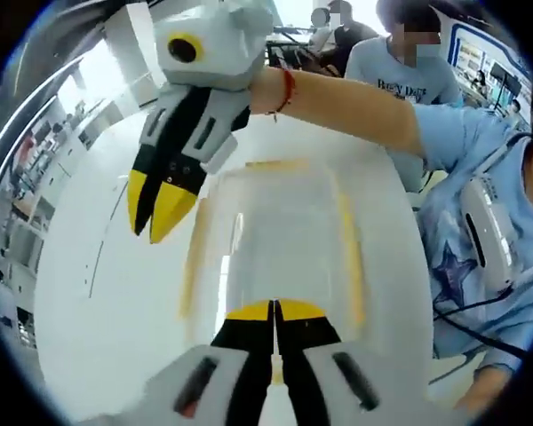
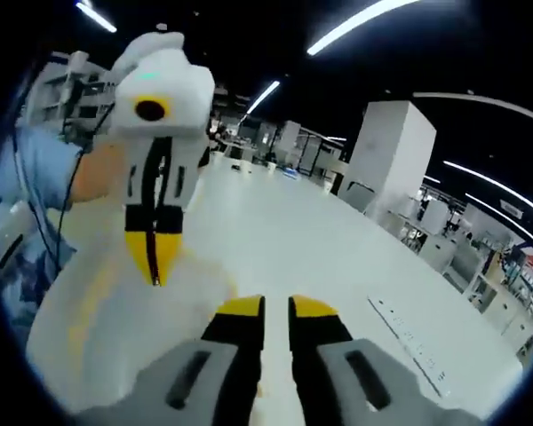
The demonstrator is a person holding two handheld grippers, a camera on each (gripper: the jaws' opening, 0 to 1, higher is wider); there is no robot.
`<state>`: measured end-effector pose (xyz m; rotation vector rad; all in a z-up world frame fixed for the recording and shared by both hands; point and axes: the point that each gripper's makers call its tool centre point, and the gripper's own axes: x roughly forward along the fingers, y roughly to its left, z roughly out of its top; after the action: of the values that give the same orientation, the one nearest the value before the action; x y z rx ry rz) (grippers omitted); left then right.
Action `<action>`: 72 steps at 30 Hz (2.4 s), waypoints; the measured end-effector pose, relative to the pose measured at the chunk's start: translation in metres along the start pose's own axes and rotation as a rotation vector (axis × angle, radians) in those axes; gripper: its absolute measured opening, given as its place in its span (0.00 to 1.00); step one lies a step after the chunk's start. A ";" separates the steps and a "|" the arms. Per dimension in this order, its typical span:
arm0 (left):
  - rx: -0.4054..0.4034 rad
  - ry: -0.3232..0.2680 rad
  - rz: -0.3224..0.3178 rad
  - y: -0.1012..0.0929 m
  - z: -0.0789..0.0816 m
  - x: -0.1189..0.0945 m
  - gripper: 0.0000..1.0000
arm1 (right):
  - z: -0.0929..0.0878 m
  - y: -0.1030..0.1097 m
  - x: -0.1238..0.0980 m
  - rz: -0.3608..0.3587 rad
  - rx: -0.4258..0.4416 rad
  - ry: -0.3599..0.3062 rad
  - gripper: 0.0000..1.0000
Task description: Snap each plastic latch of the storage box into its locked position after aligning the lid with the box until every specified latch is closed and the lid sits flush.
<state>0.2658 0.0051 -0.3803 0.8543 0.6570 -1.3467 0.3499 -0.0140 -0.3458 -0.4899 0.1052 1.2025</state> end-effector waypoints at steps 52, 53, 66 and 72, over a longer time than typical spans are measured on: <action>-0.634 -0.705 1.507 0.037 -0.215 -0.232 0.38 | -0.043 0.001 -0.235 -0.838 0.333 -0.432 0.28; -0.635 -0.713 1.511 0.037 -0.216 -0.233 0.38 | -0.045 0.001 -0.233 -0.848 0.318 -0.408 0.28; -0.615 -0.719 1.494 0.039 -0.205 -0.227 0.38 | -0.051 -0.004 -0.228 -0.972 0.110 -0.231 0.29; -0.603 -0.707 1.484 0.040 -0.202 -0.223 0.38 | -0.058 -0.008 -0.229 -0.997 0.099 -0.219 0.29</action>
<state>0.2909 0.2976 -0.3020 0.1477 -0.2093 0.0070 0.2826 -0.2388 -0.3188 -0.2539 -0.2476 0.2619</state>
